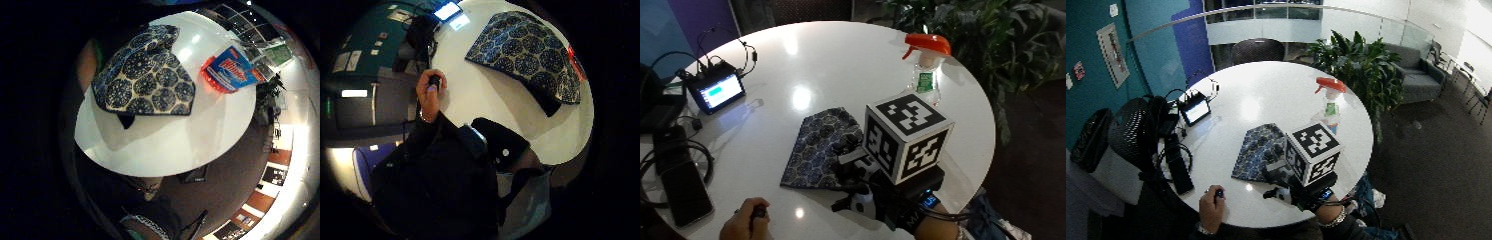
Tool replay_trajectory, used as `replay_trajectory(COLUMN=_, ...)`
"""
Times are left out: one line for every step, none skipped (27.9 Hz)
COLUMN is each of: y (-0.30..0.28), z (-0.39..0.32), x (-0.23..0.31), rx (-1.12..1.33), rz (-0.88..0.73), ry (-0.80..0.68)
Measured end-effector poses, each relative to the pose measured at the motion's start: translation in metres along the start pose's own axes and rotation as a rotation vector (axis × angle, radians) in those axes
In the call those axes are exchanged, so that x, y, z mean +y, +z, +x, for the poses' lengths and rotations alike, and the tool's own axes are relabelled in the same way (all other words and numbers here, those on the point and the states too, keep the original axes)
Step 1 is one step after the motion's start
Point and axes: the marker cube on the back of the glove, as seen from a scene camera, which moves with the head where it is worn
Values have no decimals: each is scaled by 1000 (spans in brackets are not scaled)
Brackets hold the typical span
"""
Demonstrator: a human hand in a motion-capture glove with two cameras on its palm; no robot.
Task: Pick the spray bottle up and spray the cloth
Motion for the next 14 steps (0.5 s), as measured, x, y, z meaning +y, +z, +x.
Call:
replay_trajectory(y=0, z=0, x=0, rx=-2, rz=0, ry=-1)
replay_trajectory(y=0, z=0, x=0, rx=-5, rz=1, ry=-3)
replay_trajectory(y=0, z=0, x=-1, rx=-10, rz=1, ry=-5)
replay_trajectory(y=0, z=0, x=-1, rx=-14, rz=0, ry=-6)
replay_trajectory(y=0, z=1, x=-2, rx=-18, rz=-3, ry=-5)
replay_trajectory(y=2, z=1, x=-3, rx=-19, rz=-9, ry=-4)
replay_trajectory(y=3, z=1, x=-3, rx=-17, rz=-16, ry=-3)
replay_trajectory(y=5, z=2, x=-4, rx=-15, rz=-24, ry=-2)
replay_trajectory(y=6, z=2, x=-4, rx=-12, rz=-31, ry=-3)
replay_trajectory(y=8, z=2, x=-4, rx=-11, rz=-36, ry=-4)
replay_trajectory(y=10, z=1, x=-3, rx=-10, rz=-40, ry=-6)
replay_trajectory(y=11, z=1, x=-3, rx=-10, rz=-41, ry=-7)
replay_trajectory(y=12, z=2, x=-3, rx=-9, rz=-42, ry=-7)
replay_trajectory(y=13, z=2, x=-3, rx=-8, rz=-42, ry=-6)
